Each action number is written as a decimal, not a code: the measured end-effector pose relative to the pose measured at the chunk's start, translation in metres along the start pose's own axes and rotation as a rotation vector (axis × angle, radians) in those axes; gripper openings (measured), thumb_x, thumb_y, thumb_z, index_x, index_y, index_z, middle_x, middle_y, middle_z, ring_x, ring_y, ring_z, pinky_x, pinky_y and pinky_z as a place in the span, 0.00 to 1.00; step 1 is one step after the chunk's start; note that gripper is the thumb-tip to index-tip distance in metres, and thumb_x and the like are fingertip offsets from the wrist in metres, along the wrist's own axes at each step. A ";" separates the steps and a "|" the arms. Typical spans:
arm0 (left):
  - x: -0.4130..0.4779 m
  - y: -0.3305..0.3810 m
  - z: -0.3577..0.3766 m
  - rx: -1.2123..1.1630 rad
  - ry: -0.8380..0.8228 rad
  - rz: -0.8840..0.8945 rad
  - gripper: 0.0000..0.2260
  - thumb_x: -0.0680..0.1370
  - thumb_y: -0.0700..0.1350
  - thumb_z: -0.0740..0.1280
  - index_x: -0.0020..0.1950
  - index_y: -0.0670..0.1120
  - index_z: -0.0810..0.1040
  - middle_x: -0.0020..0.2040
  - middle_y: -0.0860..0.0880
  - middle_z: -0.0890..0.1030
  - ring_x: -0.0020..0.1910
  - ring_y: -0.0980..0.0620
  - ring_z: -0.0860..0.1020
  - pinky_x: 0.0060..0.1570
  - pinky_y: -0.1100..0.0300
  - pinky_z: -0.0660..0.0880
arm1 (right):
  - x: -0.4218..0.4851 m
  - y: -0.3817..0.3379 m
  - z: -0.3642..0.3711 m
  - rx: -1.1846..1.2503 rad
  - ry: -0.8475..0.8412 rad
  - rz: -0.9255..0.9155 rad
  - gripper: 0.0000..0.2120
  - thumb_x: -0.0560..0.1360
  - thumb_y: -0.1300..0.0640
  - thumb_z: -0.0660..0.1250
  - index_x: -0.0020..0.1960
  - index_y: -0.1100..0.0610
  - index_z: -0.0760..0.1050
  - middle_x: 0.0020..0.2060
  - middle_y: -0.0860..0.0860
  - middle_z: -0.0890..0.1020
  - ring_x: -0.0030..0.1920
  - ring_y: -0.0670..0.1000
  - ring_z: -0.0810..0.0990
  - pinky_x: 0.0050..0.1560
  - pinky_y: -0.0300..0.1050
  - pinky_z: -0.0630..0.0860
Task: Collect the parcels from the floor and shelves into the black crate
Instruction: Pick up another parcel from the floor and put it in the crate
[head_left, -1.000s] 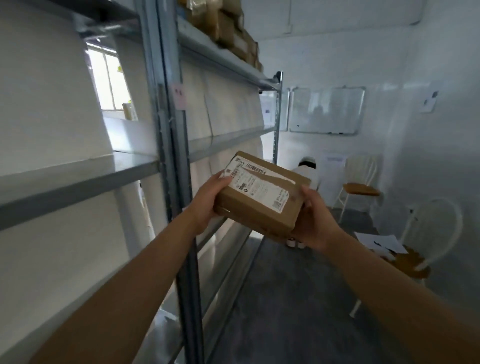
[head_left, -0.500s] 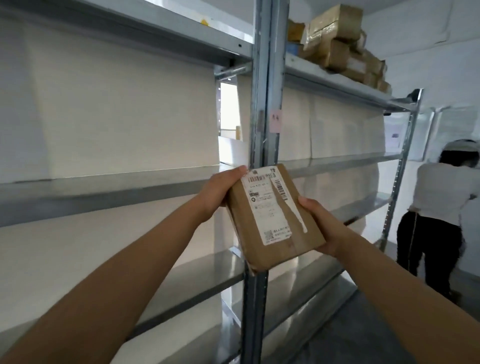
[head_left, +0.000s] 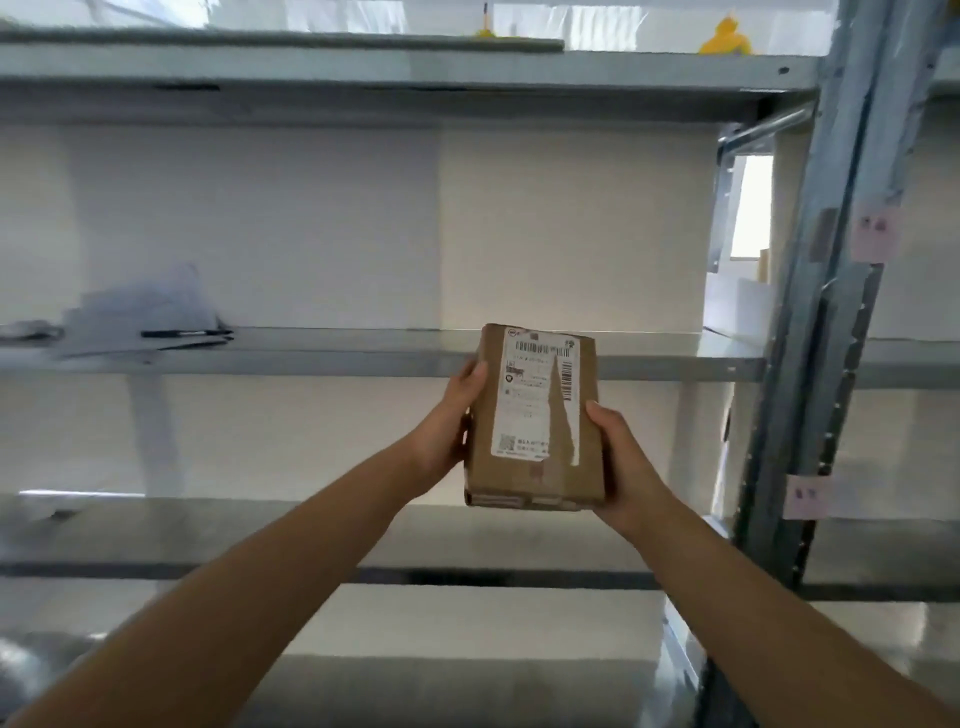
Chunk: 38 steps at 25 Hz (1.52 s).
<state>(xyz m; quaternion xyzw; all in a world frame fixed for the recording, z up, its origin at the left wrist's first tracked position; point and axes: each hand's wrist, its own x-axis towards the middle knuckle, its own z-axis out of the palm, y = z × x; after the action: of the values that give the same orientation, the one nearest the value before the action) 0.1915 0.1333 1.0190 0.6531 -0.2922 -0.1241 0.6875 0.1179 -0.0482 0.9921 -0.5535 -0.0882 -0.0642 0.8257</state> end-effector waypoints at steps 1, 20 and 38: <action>-0.015 0.001 -0.021 -0.032 0.046 0.022 0.30 0.73 0.67 0.56 0.72 0.56 0.63 0.66 0.49 0.75 0.64 0.46 0.74 0.64 0.46 0.71 | 0.011 0.009 0.022 -0.025 -0.056 0.006 0.27 0.70 0.42 0.63 0.67 0.50 0.71 0.60 0.55 0.80 0.59 0.55 0.79 0.51 0.51 0.79; -0.381 -0.002 -0.447 -0.025 0.928 0.032 0.24 0.77 0.54 0.61 0.71 0.53 0.60 0.61 0.41 0.77 0.53 0.46 0.82 0.46 0.55 0.80 | 0.111 0.309 0.533 -0.016 -0.812 0.431 0.22 0.76 0.42 0.59 0.67 0.49 0.70 0.57 0.53 0.82 0.57 0.54 0.81 0.50 0.49 0.80; -0.505 -0.087 -0.632 -0.022 1.627 -0.127 0.23 0.77 0.57 0.60 0.71 0.61 0.58 0.58 0.49 0.80 0.50 0.51 0.83 0.44 0.57 0.80 | 0.160 0.546 0.767 -0.115 -1.211 0.745 0.20 0.75 0.41 0.62 0.63 0.48 0.74 0.50 0.53 0.85 0.49 0.53 0.84 0.43 0.48 0.81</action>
<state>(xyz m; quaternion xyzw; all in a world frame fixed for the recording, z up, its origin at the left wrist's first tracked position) 0.1625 0.9238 0.8286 0.5474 0.3372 0.3474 0.6826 0.3279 0.8668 0.8192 -0.5280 -0.3325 0.5364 0.5682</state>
